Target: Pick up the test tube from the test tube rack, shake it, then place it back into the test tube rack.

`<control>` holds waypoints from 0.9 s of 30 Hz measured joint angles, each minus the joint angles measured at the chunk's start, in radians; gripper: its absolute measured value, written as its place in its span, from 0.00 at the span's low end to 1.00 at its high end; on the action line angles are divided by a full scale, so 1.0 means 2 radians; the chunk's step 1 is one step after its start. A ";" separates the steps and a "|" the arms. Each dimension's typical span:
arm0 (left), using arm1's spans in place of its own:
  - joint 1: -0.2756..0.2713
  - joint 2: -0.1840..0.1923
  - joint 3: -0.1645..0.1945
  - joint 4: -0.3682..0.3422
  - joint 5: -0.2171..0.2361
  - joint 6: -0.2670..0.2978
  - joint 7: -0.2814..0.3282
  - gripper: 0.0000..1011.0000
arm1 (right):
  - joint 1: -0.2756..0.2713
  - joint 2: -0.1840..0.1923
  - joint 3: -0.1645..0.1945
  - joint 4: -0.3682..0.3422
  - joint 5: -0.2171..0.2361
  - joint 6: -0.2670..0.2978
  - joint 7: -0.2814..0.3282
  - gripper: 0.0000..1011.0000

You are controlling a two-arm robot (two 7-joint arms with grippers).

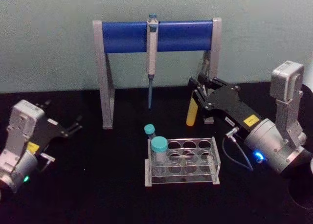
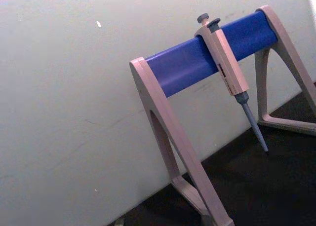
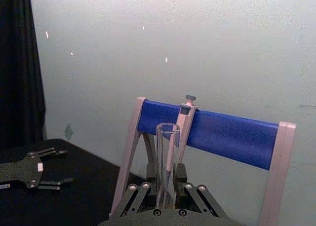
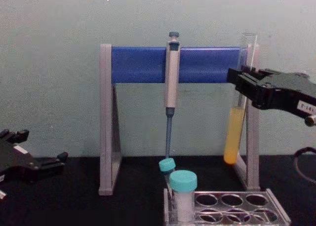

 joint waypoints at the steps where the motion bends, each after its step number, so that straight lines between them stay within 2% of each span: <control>1: 0.000 0.000 0.000 0.000 0.000 0.000 0.000 0.99 | 0.000 0.000 0.000 0.000 0.000 0.000 0.000 0.22; 20: 0.000 0.000 0.000 0.000 0.000 0.000 0.000 0.99 | -0.002 0.002 -0.002 -0.003 0.003 0.000 0.005 0.22; 27: 0.000 0.000 0.000 0.000 0.000 0.000 0.000 0.99 | -0.009 0.011 -0.006 -0.014 0.012 -0.001 0.020 0.22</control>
